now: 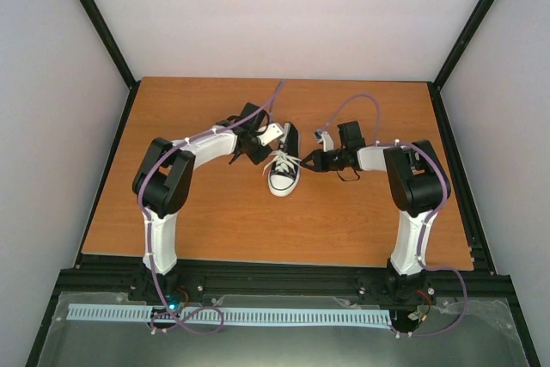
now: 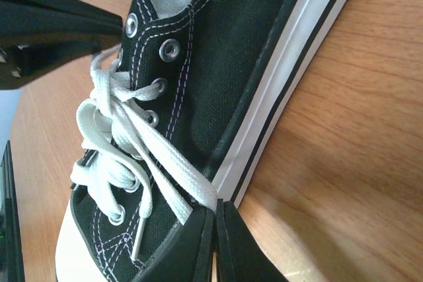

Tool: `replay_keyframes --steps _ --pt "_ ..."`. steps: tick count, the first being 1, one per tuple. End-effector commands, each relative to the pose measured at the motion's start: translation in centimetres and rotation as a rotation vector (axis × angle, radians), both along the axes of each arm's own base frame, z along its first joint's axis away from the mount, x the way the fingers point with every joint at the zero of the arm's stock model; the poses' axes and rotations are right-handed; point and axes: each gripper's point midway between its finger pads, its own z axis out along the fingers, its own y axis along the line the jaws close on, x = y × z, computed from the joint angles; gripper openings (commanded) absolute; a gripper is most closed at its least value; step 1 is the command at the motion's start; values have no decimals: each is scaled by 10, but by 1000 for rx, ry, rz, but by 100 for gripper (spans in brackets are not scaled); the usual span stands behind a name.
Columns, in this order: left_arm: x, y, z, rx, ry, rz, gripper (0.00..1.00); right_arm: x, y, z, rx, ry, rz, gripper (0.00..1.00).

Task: Tie the shoes

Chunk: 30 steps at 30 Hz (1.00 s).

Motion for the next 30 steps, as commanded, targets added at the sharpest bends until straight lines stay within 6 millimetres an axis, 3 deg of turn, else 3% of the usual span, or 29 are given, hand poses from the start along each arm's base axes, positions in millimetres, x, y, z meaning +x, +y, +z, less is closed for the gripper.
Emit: replay_keyframes --steps 1,10,19,23,25,26,29,30 --pt "9 16 9 -3 -51 63 1 -5 -3 1 -34 -7 -3 3" --pt "9 25 -4 15 -49 54 1 -8 -13 -10 -76 14 -19 3" --pt "5 21 -7 -14 -36 38 1 -5 -15 -8 -65 19 -25 3" --pt "-12 1 4 -114 10 -36 1 3 -9 11 -33 -19 -9 3" --pt "-22 -6 10 -151 31 -63 1 9 -7 20 -29 -44 -4 11" --pt "-24 -6 12 -154 29 -63 8 10 -7 23 -30 -53 -5 17" --pt "-24 -3 37 -142 -55 -56 55 12 -9 33 -45 -76 -13 28" --pt "-26 -2 47 -141 -84 -62 60 12 -10 38 -50 -88 -17 31"
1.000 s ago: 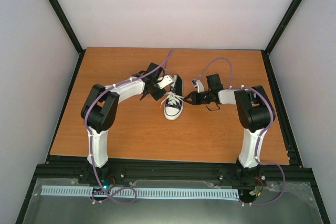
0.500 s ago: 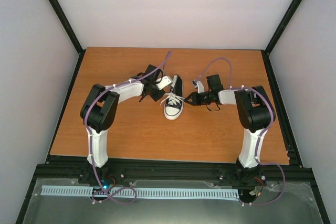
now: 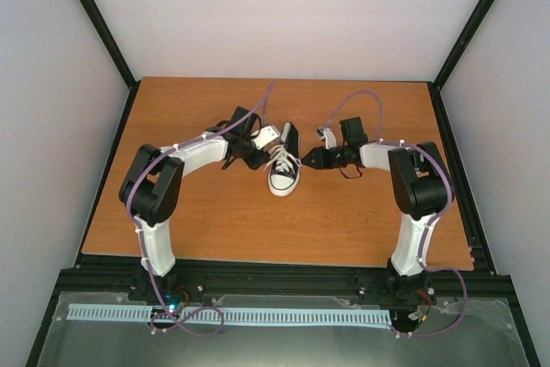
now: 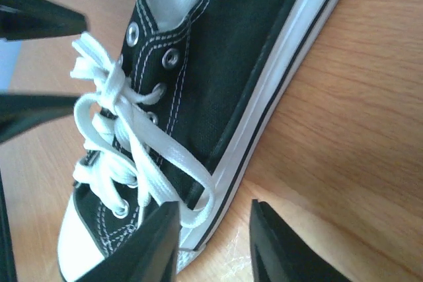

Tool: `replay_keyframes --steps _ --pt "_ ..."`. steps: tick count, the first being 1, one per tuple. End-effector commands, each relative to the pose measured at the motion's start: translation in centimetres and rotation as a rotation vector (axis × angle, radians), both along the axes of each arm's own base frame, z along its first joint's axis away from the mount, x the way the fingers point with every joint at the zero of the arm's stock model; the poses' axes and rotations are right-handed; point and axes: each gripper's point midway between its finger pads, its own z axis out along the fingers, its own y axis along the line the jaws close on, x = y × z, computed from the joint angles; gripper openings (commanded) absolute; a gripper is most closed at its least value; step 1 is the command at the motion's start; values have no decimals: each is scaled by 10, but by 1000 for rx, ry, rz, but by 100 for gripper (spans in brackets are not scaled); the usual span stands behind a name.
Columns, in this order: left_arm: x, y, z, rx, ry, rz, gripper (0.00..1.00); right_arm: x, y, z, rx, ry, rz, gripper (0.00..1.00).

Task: Tie the shoes

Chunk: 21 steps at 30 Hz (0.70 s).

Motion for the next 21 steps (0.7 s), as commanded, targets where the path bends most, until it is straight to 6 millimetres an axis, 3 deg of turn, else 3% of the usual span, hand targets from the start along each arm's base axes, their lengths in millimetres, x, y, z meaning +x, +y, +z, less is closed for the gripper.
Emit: replay_keyframes --steps 1,9,10,13,17,21 --pt "-6 1 54 -37 -122 -19 62 8 -5 35 -19 -90 -13 34" --pt "-55 32 63 -29 -133 25 77 10 -41 78 -137 -213 -163 61" --pt "-59 37 68 -32 -153 39 82 8 -47 85 -156 -235 -194 71" --pt "-63 61 81 -2 -246 124 93 11 -99 106 -223 -283 -395 99" --pt "-72 102 89 2 -324 269 100 -4 -172 117 -313 -309 -670 100" --pt "-79 145 99 -67 -398 412 100 -35 -222 118 -418 -327 -857 100"
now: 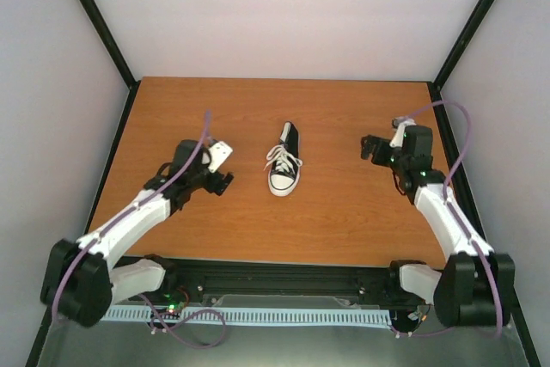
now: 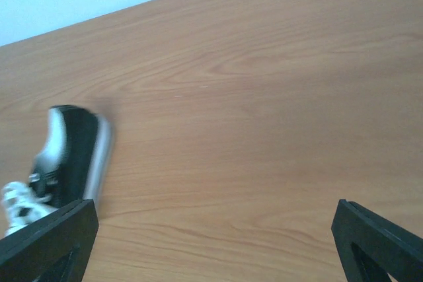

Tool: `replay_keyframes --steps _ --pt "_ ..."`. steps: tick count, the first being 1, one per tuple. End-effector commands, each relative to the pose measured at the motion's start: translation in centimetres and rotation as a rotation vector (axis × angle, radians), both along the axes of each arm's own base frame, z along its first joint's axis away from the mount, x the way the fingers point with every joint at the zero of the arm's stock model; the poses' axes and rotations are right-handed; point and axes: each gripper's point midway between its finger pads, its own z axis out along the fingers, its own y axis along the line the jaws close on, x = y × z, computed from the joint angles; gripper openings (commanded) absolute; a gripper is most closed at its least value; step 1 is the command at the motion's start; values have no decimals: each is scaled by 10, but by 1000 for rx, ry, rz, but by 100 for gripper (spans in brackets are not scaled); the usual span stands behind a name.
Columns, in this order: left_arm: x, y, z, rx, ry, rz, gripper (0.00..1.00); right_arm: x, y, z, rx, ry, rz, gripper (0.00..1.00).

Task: Tie the shoes

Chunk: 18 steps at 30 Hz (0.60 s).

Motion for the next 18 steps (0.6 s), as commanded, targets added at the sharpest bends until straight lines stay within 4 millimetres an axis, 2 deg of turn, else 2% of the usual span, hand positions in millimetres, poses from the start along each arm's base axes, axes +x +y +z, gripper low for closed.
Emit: replay_keyframes --steps 1,4,7,9,11,14,16,18 --pt "8 52 26 -108 -152 210 100 -31 -58 -16 -109 39 -271 100" --pt "3 86 43 -196 -253 289 100 -47 -70 -15 -141 17 -329 100" --pt "-6 116 72 -272 -399 381 100 -58 -72 -15 -141 -11 -340 100" --pt "-15 131 78 -318 -436 443 100 -63 -72 -13 -122 -36 -354 100" --pt "-23 139 83 -346 -466 464 100 -68 -71 -13 -107 -55 -353 100" --pt "-31 147 100 -329 -554 474 100 -73 -65 -14 -80 -81 -331 100" --pt "-34 145 102 -346 -564 463 100 -76 -60 -17 -63 -90 -305 100" --pt "-37 135 101 -380 -555 407 100 -79 -56 -21 -54 -91 -280 100"
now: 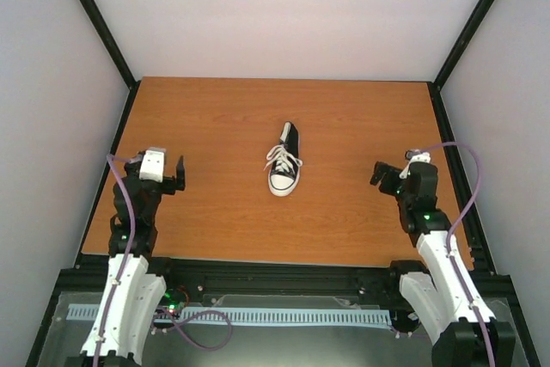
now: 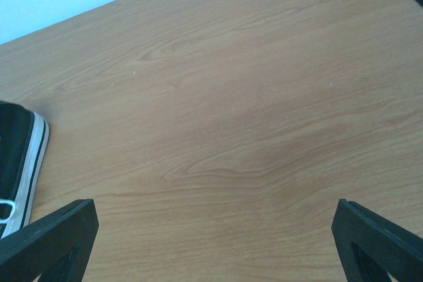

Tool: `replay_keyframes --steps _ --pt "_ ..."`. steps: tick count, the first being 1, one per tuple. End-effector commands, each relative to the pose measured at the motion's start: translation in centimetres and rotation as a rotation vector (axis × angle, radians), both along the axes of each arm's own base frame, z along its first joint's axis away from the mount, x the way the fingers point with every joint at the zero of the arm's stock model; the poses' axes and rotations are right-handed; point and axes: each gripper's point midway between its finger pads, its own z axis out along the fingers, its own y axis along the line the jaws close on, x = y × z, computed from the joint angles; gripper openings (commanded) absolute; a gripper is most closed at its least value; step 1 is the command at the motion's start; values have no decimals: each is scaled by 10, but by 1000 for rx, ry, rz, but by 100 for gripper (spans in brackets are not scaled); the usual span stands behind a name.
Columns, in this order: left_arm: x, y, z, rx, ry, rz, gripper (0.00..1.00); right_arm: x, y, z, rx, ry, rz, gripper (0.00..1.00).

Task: Tie the shoes

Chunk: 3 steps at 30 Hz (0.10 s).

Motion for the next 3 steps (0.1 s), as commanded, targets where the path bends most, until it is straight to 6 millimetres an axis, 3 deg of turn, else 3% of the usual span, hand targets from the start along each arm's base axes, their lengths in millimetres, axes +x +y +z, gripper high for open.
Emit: replay_keyframes --steps 1,3 --pt "-4 -14 12 -52 -67 -84 100 -3 7 -1 34 -37 35 100" --pt "-5 -18 11 -60 -71 -104 100 -4 13 0 55 -51 61 100"
